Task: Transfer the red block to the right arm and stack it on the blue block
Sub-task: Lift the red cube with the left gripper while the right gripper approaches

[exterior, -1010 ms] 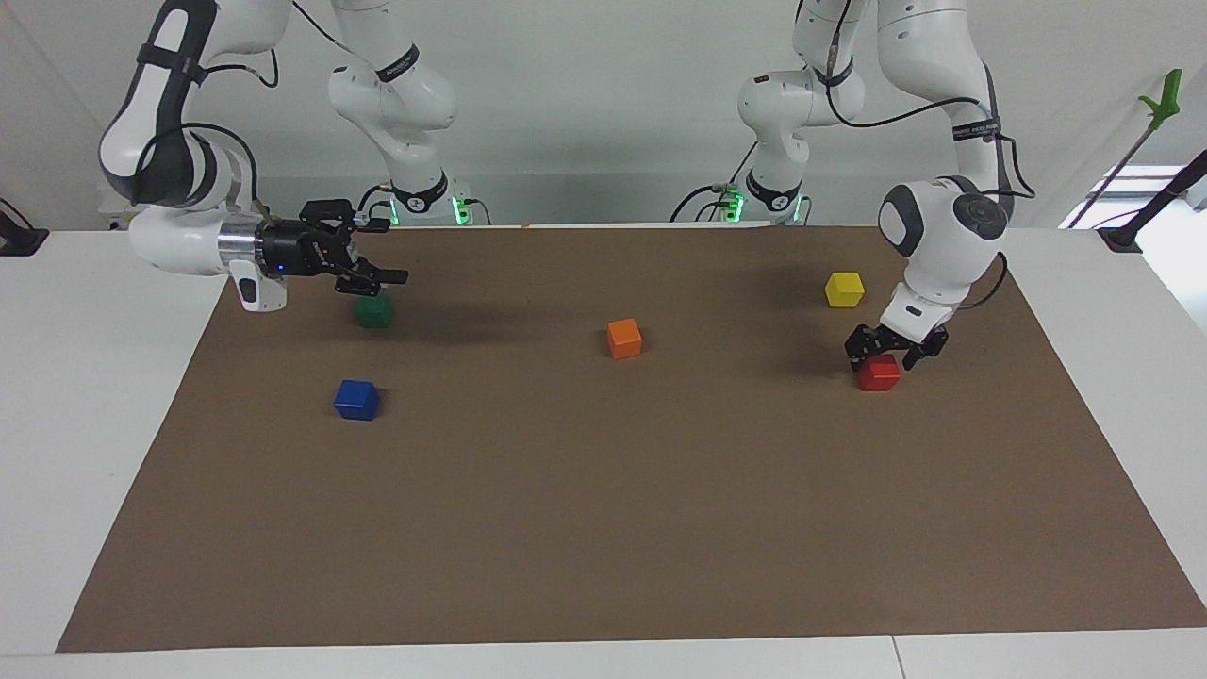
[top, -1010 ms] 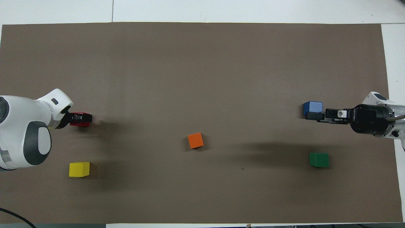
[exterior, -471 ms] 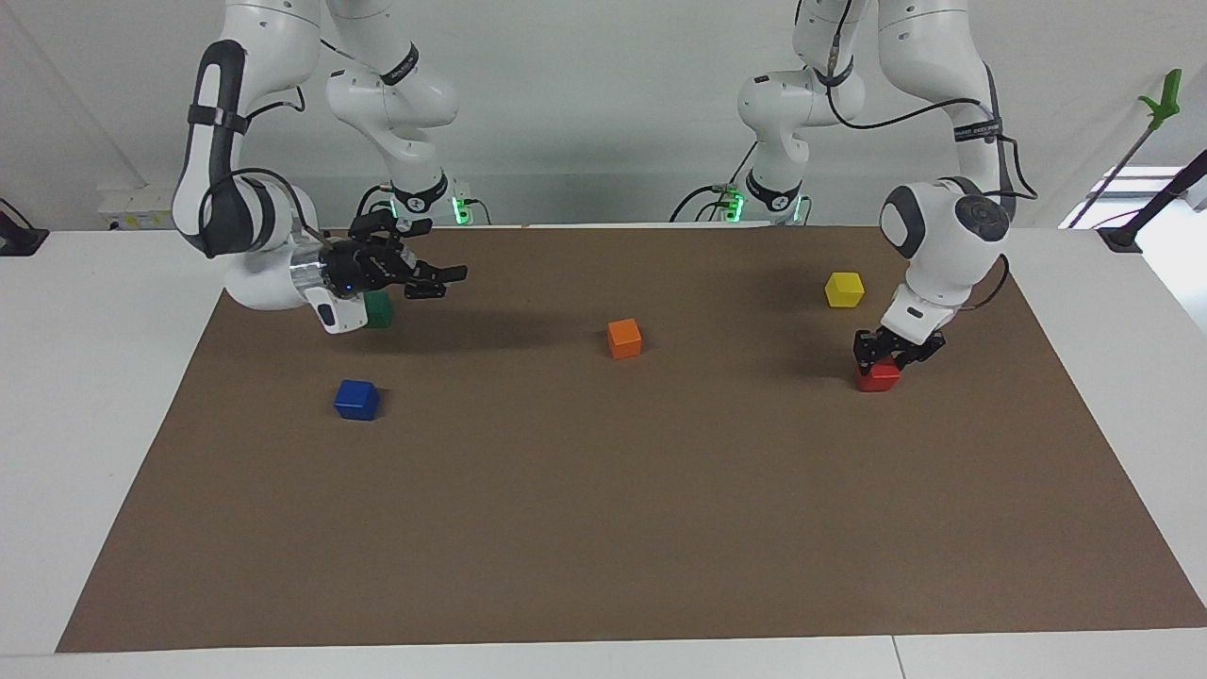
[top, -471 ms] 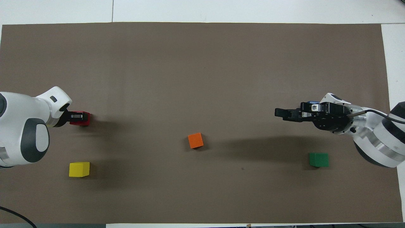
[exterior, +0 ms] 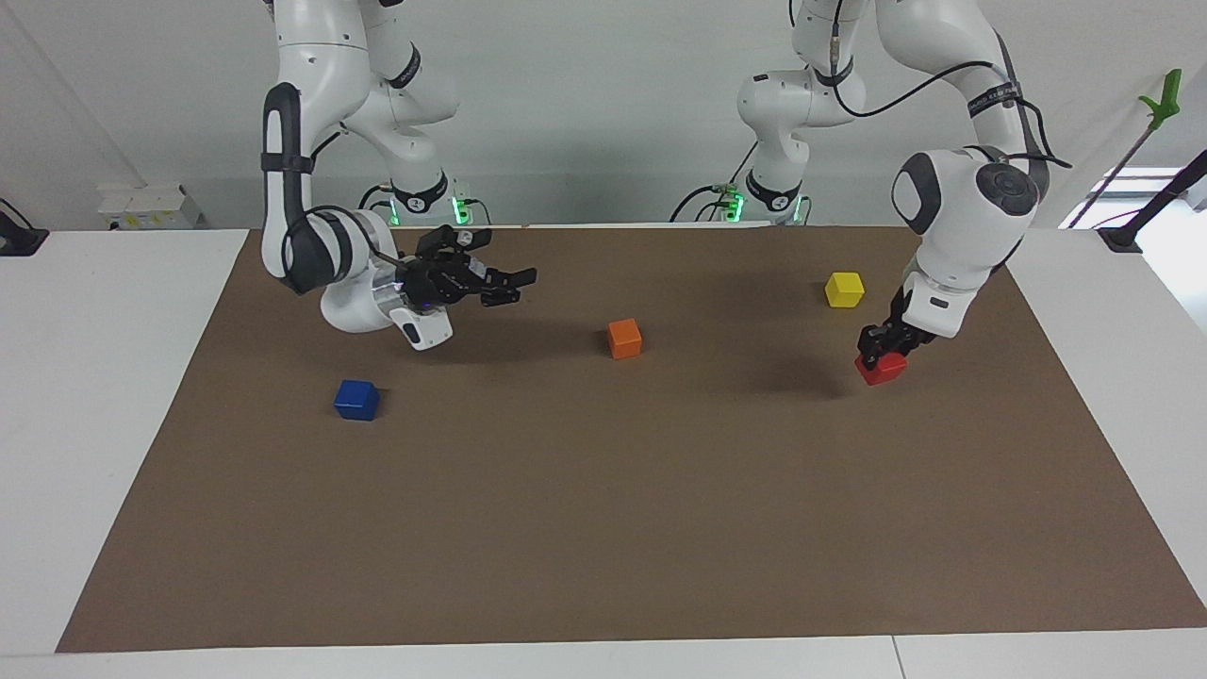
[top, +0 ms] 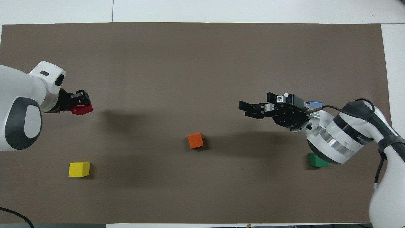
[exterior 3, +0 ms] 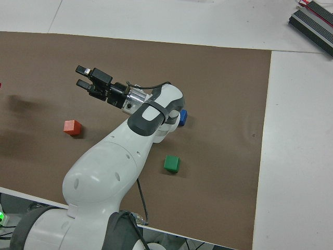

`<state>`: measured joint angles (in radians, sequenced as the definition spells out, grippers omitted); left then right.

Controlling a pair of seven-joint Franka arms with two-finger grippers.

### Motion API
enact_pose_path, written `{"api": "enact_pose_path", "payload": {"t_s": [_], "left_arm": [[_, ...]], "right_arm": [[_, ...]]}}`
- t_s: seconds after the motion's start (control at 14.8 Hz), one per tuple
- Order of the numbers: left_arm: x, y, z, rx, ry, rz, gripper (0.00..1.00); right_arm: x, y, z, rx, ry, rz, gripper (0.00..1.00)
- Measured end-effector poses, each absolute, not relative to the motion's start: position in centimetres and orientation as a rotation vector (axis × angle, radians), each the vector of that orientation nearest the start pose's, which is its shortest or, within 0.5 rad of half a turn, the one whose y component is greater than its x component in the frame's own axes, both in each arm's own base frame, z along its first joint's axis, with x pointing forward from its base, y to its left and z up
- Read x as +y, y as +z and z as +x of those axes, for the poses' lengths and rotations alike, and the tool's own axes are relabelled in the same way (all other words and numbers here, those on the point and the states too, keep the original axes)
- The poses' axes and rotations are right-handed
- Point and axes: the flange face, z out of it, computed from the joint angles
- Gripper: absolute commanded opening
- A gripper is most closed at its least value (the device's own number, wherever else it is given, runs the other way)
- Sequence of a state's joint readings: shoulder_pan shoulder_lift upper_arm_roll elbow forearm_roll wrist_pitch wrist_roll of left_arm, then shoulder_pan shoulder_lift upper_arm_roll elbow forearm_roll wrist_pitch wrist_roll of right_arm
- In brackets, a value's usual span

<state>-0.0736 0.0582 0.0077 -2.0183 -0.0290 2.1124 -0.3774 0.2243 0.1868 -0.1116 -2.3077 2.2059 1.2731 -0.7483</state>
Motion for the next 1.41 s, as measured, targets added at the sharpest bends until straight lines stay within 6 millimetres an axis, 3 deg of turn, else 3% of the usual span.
{"api": "enact_pose_path", "payload": {"t_s": [0.2,0.54,0.81,1.01,1.21,1.41], "left_arm": [[-6.6,46.2,57.6,-0.945,-0.02,-3.131,0.16],[-11.6,49.9,57.0,-1.362,0.263,-3.107,0.14],[-14.7,51.8,56.3,-1.544,0.521,-3.115,0.15],[-17.0,54.7,56.0,-1.663,0.658,-3.104,0.15],[-18.0,57.2,55.2,-1.694,0.795,-3.06,0.15],[-18.9,58.4,54.8,-1.794,0.962,-3.004,0.15]], "right_arm": [[20.2,37.4,50.7,0.199,-0.034,-0.919,1.0],[21.8,36.2,50.7,0.217,-0.102,-1.01,1.0],[23.1,35.6,50.5,0.21,-0.135,-1.056,1.0],[23.2,35.2,50.6,0.213,-0.159,-1.081,1.0],[24.2,35.2,50.4,0.223,-0.164,-1.072,1.0],[25.9,35.5,50.1,0.205,-0.188,-1.069,1.0]]}}
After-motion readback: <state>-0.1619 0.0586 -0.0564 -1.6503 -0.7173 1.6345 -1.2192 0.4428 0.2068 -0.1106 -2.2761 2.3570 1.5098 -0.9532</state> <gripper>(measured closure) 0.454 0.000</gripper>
